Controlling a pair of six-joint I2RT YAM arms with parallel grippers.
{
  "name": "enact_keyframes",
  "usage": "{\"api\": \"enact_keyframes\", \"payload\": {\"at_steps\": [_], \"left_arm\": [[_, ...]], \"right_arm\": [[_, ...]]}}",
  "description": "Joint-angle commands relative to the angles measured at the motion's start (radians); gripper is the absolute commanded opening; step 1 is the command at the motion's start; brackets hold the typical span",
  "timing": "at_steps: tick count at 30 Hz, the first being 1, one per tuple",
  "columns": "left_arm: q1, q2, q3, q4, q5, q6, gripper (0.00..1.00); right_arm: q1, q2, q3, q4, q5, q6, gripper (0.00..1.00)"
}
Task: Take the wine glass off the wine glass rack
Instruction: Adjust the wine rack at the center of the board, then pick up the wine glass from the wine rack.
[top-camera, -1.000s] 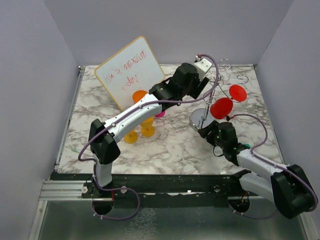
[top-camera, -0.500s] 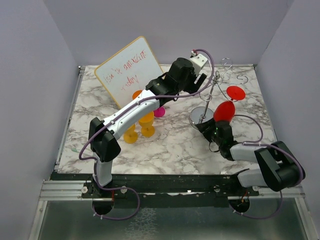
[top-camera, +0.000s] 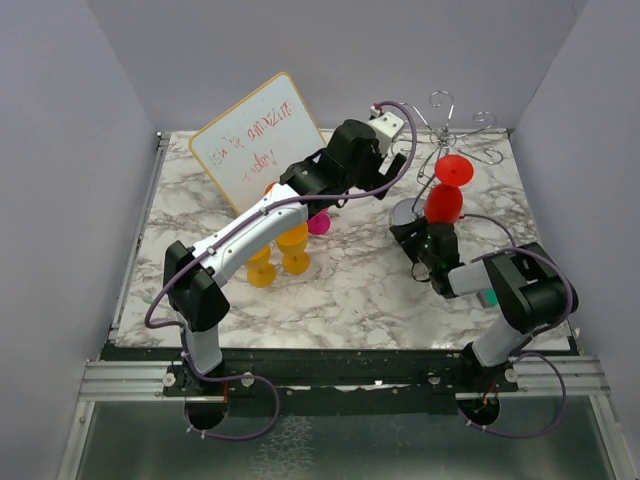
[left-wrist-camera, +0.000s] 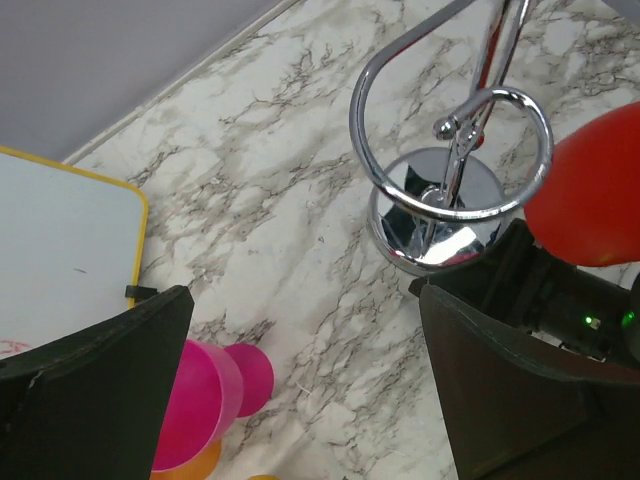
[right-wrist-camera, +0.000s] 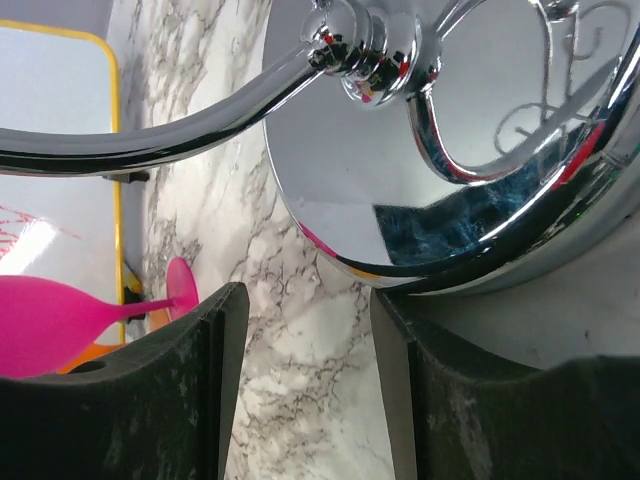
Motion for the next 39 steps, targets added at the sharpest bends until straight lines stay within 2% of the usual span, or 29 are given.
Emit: {"api": "enact_keyframes", "payload": {"at_steps": [1, 9, 15, 21, 32, 39], "left_arm": [[-0.001, -0.086, -0.042, -0.018, -0.022, -0.014, 0.97], [0.011, -0.149, -0.1, -0.018, -0.025, -0.053, 0.97], [0.01, -0.257, -0.219, -0.013, -0.005, -0.1, 0.97], [0.012, -0.406, -0.374, 0.017, 0.008, -0.149, 0.98], [0.013, -0.593, -0.535, 0.02, 0.028, -0.209, 0.99], [0.013, -0.694, -0.625, 0.013, 0.039, -0.257, 0.99]], "right_arm": [[-0.028, 0.061, 0.038, -0.014, -0.006, -0.018, 0.57], [-0.037, 0.066, 0.054, -0.036, -0.03, -0.026, 0.59], [-0.037, -0.05, 0.004, -0.145, -0.073, -0.049, 0.63], [-0.037, -0.232, -0.062, -0.296, -0.074, -0.077, 0.7], [-0.037, -0.607, -0.17, -0.615, -0.048, -0.033, 0.73], [-0.037, -0.93, -0.114, -0.926, -0.145, -0.11, 0.73]]}}
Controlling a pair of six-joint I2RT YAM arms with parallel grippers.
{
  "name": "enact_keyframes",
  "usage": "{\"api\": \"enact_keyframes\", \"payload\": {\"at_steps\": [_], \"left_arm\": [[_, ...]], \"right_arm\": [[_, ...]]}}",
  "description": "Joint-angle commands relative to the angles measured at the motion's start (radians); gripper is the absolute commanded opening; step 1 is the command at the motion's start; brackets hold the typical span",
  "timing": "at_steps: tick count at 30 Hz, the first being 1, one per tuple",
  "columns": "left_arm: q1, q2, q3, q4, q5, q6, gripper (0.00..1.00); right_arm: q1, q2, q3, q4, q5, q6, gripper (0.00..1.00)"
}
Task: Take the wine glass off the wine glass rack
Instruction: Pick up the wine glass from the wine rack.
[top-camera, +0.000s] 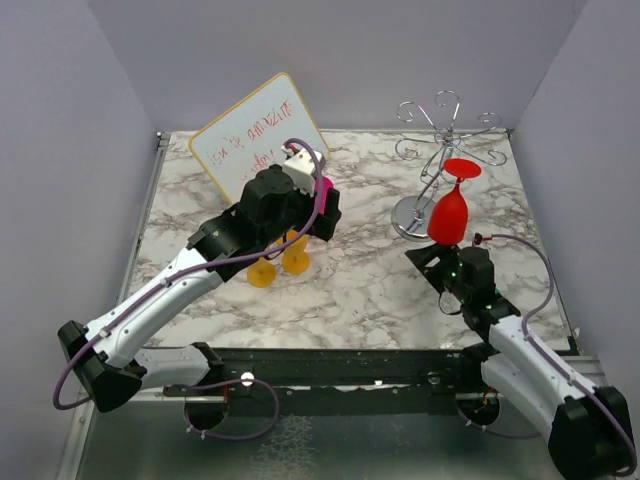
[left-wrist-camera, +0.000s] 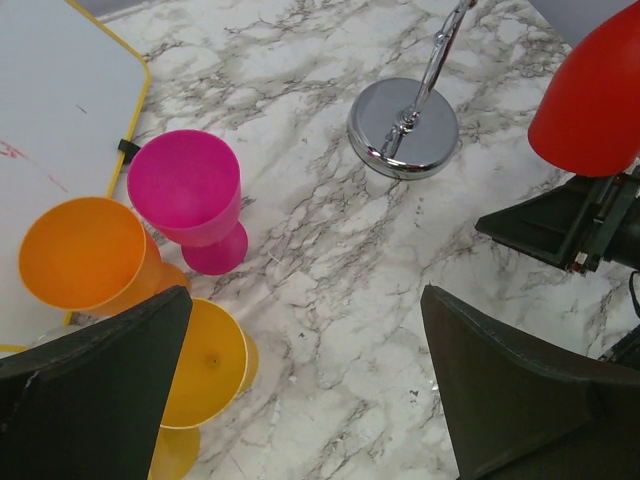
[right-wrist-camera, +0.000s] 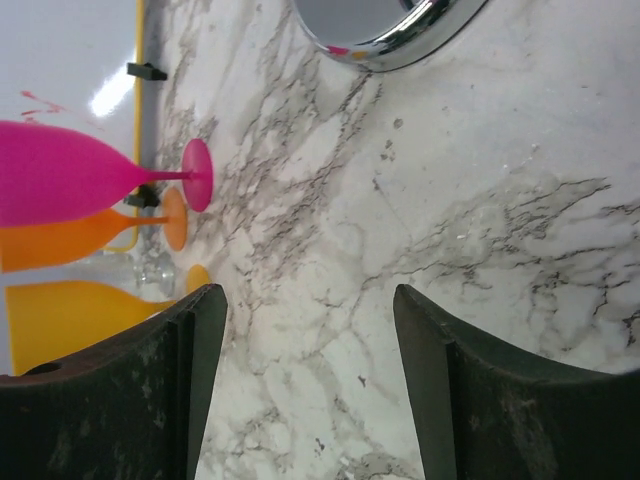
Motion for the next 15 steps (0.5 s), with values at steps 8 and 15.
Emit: {"api": "enact_keyframes", "payload": {"at_steps": [8, 15], "left_arm": [[0.004, -0.109, -0.084, 0.003, 0.031, -0.065, 0.99], [0.004, -0.099, -0.07, -0.011, 0.046, -0.066, 0.99]], "right_arm": [[-0.004, -0.268, 0.075, -0.443, -0.093, -0.081, 0.75], [-0.004, -0.195, 0.048, -0.371, -0.116, -0.068, 0.76]]}}
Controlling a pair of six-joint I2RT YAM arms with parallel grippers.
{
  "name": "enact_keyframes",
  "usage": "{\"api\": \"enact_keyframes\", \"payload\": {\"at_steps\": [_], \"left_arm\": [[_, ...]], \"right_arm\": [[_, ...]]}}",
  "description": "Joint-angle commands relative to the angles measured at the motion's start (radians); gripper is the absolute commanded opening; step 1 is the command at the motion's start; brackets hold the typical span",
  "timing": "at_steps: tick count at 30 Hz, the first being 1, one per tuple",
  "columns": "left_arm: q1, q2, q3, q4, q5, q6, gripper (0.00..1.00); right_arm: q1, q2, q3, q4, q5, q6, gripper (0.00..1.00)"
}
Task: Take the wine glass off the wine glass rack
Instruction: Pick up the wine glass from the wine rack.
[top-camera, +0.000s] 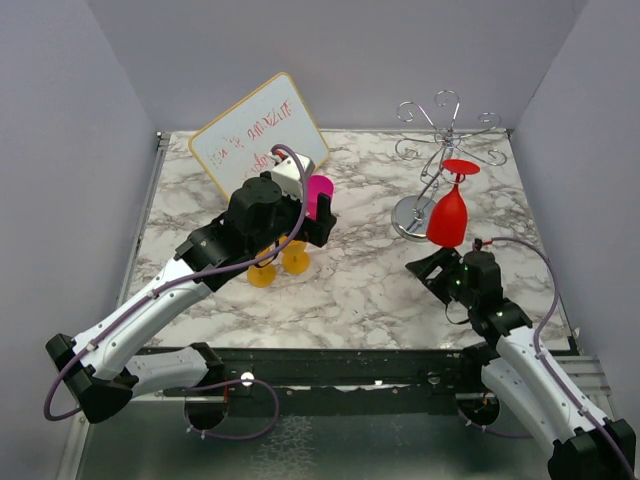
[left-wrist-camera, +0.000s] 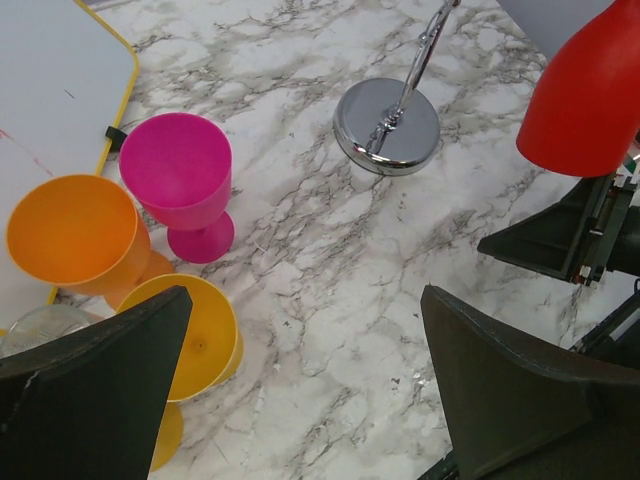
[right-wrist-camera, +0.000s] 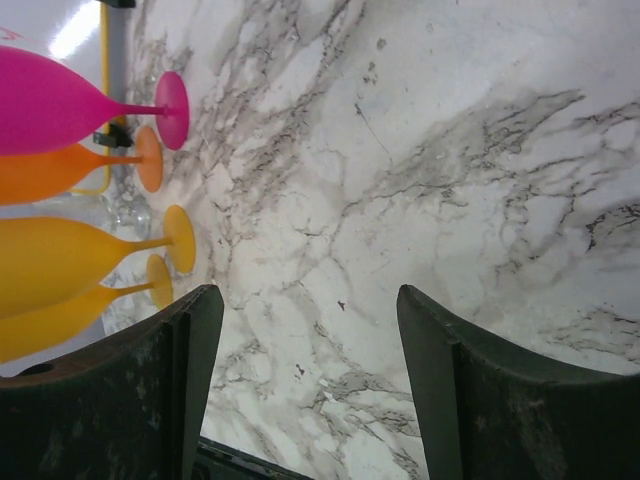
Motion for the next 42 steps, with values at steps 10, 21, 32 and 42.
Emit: {"api": "enact_keyframes", "payload": {"at_steps": [10, 21, 32, 42], "left_arm": [[0.005, -0.002, 0.01, -0.017, 0.033, -0.019, 0.99], [0.004, -0.016, -0.006, -0.029, 0.032, -0.025, 0.99], [0.004, -0.025, -0.013, -0.033, 0.038, -0.036, 0.99], [0.004, -0.041, -0.035, -0.049, 0.037, -0.068, 0.99]], "right_arm": [[-0.004, 0.17, -0.013, -0.008, -0.057, -0.02, 0.77], [-0.004, -0.103, 0.137, -0.268, -0.17, -0.068, 0.78], [-0.004, -0.014, 0.599, -0.516, -0.002, -0.282, 0.82], [-0.004, 0.235, 0.967, -0.479, 0.182, -0.482, 0.88]]}}
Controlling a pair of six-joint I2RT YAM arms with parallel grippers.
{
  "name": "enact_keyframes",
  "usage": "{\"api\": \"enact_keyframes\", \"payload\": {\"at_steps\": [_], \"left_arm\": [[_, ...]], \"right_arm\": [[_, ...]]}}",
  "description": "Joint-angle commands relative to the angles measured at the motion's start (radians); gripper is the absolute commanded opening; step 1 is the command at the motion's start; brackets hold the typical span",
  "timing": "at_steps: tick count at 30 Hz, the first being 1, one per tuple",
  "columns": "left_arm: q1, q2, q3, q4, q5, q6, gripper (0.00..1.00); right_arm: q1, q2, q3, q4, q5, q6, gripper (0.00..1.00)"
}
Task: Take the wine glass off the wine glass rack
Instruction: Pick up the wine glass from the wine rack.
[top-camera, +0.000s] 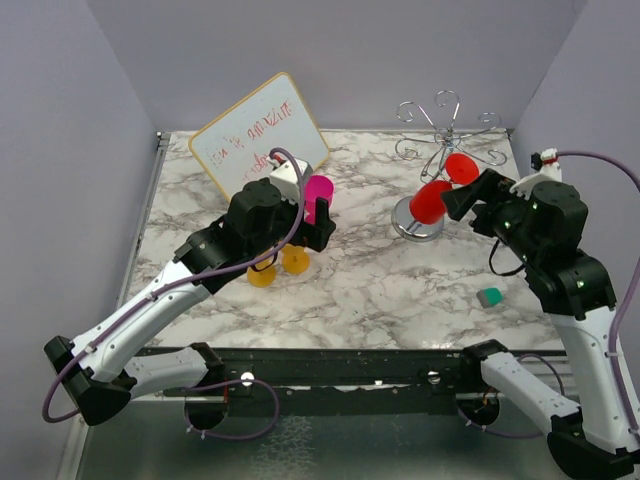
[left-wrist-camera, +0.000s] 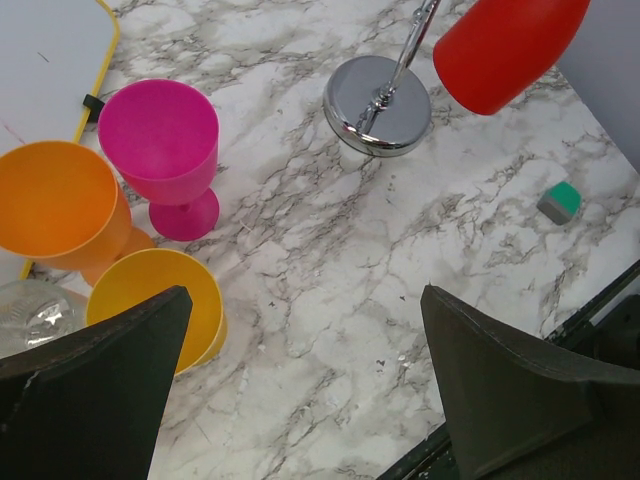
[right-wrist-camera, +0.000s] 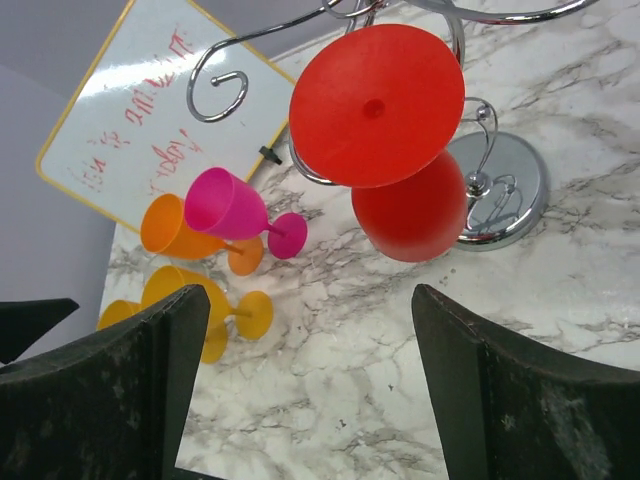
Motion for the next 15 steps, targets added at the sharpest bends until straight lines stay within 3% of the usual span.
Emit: {"api": "enact_keyframes", "payload": {"at_steps": [1, 6, 15], "left_arm": [[0.005, -0.031, -0.017, -0.026, 0.012, -0.021, 0.99], [0.004, -0.029, -0.011, -0.03, 0.007, -0.02, 0.99], [0.005, -0.026, -0.011, -0.03, 0.008, -0.015, 0.99]], "right_arm": [[-0.004, 0.045, 0.045, -0.003, 0.074, -0.109, 0.88], [-0.004, 0.126, 0.1, -0.03, 0.051, -0.097, 0.95], [-0.026, 0.179, 0.12, 0.044, 0.052, -0.054, 0.94]]}}
